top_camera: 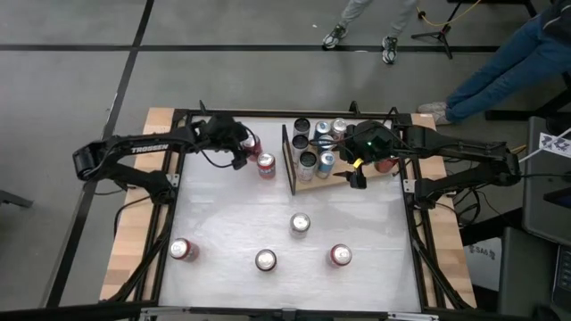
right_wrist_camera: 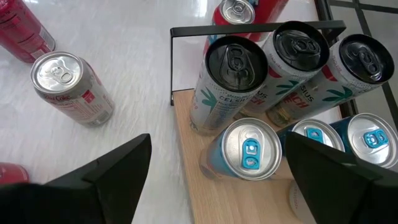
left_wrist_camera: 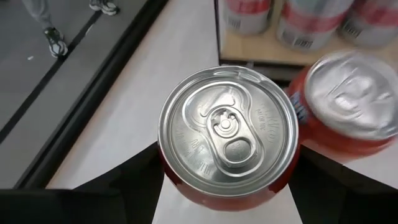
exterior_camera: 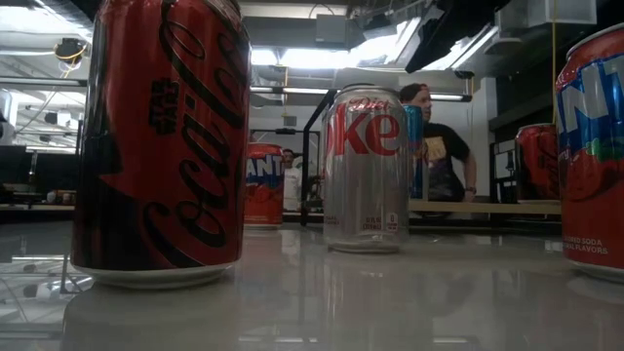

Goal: Place canned beverage on shelf
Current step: Put the orange can on the shelf

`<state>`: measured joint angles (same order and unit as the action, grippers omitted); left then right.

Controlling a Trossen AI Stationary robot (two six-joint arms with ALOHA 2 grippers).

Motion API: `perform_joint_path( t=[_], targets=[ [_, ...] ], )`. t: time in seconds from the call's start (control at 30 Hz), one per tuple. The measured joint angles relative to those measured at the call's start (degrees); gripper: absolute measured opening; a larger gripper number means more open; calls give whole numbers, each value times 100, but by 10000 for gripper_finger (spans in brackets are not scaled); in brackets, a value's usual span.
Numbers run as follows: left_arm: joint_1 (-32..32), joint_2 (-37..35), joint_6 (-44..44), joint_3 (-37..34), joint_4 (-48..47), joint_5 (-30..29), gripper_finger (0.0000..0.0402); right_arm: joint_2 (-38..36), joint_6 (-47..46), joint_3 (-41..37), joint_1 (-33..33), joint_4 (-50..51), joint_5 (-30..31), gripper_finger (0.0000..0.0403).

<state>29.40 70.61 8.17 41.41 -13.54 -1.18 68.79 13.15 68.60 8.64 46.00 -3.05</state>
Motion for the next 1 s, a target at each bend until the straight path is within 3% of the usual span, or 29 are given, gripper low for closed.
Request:
perform_joint_path(
  t=[0.57,1.0],
  targets=[
    [-626,-895,-804,2,-404,-1,276,0,-1,1,-1,2,1,357],
    [-1568,-1675,-1505,13,-543,-471,276,0,0,0,-1,1,1,357]
  ],
)
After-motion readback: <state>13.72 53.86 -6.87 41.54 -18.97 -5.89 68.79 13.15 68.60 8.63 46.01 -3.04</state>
